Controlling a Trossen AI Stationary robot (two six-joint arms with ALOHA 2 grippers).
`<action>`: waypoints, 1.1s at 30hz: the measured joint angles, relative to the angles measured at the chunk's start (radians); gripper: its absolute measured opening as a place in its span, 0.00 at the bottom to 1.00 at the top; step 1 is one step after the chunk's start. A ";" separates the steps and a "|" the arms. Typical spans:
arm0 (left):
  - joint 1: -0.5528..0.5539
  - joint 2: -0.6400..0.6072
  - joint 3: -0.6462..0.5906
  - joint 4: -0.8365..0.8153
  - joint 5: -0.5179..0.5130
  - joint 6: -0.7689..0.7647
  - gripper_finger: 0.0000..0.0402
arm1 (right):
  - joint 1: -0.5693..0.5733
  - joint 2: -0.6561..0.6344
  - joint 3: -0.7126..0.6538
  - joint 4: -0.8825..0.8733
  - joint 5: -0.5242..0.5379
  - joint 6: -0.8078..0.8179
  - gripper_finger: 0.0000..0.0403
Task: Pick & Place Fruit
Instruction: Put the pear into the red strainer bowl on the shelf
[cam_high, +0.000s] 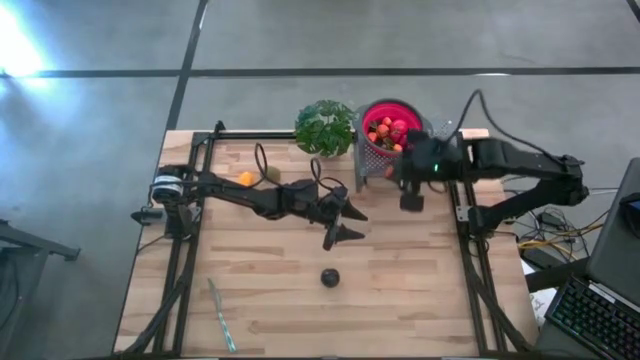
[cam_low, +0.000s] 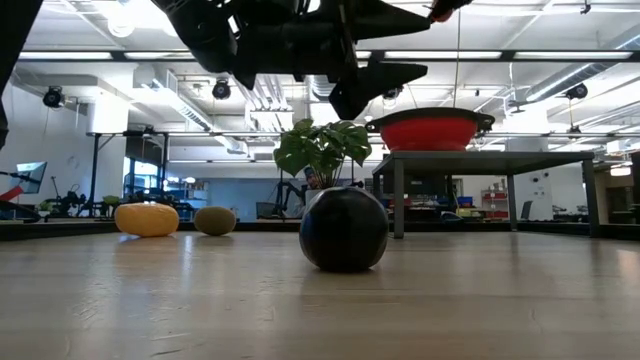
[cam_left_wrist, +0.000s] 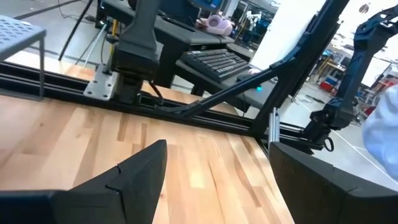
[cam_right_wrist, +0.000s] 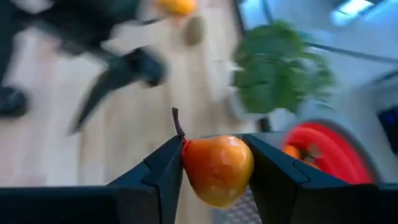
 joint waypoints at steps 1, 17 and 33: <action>-0.002 0.000 0.000 -0.001 0.000 0.000 0.71 | -0.035 0.000 0.013 0.001 -0.002 -0.006 0.38; -0.019 0.000 0.000 0.000 0.000 0.025 0.71 | -0.617 0.105 0.062 0.039 -0.367 -0.060 0.38; -0.026 0.000 0.000 -0.034 0.000 0.022 0.71 | -0.748 0.404 0.175 -0.051 -0.366 -0.086 0.37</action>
